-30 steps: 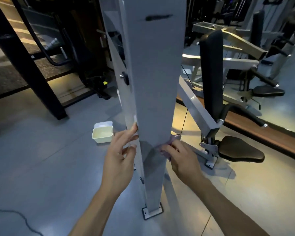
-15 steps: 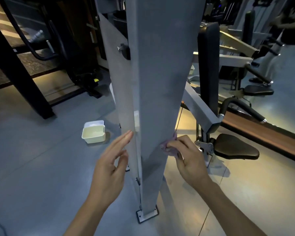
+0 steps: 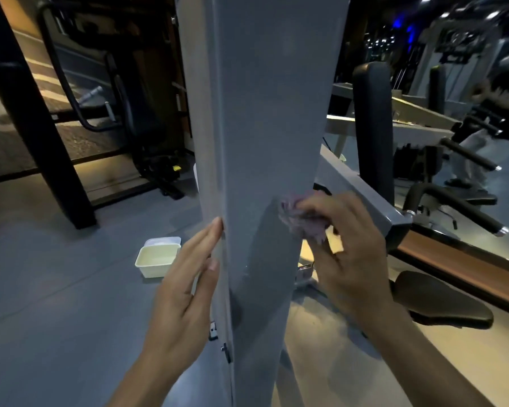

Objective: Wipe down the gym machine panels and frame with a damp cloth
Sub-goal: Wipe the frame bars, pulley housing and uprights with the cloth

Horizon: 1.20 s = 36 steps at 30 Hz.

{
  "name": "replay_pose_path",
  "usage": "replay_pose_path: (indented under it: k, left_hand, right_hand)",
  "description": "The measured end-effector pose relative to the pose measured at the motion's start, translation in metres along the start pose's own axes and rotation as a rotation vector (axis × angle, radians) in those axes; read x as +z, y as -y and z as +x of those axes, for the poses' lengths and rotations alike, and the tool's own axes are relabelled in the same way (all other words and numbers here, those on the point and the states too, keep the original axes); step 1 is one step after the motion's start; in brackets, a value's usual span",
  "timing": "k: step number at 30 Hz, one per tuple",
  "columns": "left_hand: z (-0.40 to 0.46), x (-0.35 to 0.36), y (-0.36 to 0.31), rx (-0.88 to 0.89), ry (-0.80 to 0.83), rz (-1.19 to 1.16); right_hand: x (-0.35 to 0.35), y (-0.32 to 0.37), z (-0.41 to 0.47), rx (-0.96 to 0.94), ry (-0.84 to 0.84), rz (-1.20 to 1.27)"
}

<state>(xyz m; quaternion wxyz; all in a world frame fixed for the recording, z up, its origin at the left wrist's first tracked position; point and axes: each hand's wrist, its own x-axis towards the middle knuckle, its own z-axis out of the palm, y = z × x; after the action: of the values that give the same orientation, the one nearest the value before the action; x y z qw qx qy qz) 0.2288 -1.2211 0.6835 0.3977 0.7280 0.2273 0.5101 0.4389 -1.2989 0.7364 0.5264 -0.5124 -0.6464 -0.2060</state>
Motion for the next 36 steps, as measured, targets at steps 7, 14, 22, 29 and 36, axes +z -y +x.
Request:
replay_pose_path:
  k: [7, 14, 22, 29, 36]
  left_hand:
    - [0.001, 0.015, 0.03, 0.181, -0.085, -0.069]
    - [0.003, 0.03, 0.046, 0.333, -0.138, -0.064]
    - [0.005, 0.039, 0.056, 0.427, -0.183, -0.132]
    - [0.006, 0.046, 0.072, 0.5, -0.228, -0.076]
    - [0.006, 0.046, 0.088, 0.496, -0.283, 0.013]
  right_hand:
    - [0.03, -0.027, -0.058, -0.086, -0.014, 0.039]
    - [0.026, -0.028, -0.01, -0.095, -0.098, 0.272]
    - [0.037, -0.043, -0.035, -0.12, -0.049, 0.476]
    - [0.047, -0.044, -0.069, -0.115, -0.095, 0.352]
    - [0.041, -0.018, -0.041, -0.272, -0.218, 0.035]
